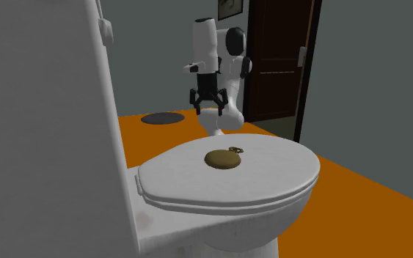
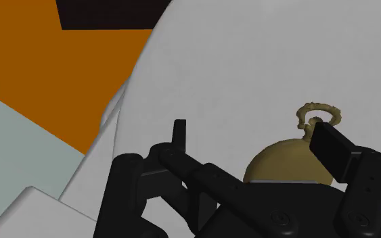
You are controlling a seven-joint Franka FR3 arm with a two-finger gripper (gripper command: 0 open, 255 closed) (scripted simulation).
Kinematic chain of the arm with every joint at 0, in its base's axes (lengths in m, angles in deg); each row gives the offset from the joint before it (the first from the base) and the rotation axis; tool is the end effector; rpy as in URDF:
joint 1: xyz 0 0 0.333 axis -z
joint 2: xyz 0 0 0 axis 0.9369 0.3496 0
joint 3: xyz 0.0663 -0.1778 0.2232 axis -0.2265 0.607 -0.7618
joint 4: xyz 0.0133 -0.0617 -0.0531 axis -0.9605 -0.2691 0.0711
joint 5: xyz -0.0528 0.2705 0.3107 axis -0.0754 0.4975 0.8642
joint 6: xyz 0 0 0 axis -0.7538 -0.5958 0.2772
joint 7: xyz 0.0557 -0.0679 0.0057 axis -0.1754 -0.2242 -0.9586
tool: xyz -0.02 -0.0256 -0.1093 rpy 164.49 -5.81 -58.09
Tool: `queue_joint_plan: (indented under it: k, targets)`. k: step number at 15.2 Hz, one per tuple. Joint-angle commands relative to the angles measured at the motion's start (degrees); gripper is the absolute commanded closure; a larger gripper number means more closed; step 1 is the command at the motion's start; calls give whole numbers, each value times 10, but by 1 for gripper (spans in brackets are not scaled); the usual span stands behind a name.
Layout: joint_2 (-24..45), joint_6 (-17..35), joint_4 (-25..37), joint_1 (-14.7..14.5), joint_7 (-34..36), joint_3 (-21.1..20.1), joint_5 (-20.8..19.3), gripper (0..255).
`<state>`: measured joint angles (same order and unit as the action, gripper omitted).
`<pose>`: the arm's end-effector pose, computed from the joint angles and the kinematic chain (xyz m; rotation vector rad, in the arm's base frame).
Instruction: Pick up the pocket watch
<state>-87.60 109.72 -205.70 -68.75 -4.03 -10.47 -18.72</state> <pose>0.3313 0.0379 0.5712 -3.0805 0.0393 0.0247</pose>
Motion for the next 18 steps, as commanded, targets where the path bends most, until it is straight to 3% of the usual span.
queue_joint_plan:
  k: [1,12,18]
  targets:
    - [0,0,0,0,0,0,0,0]
    - [129,148,3,-3,182,-159,51,0]
    - [144,195,-29,-4,192,-175,56,0]
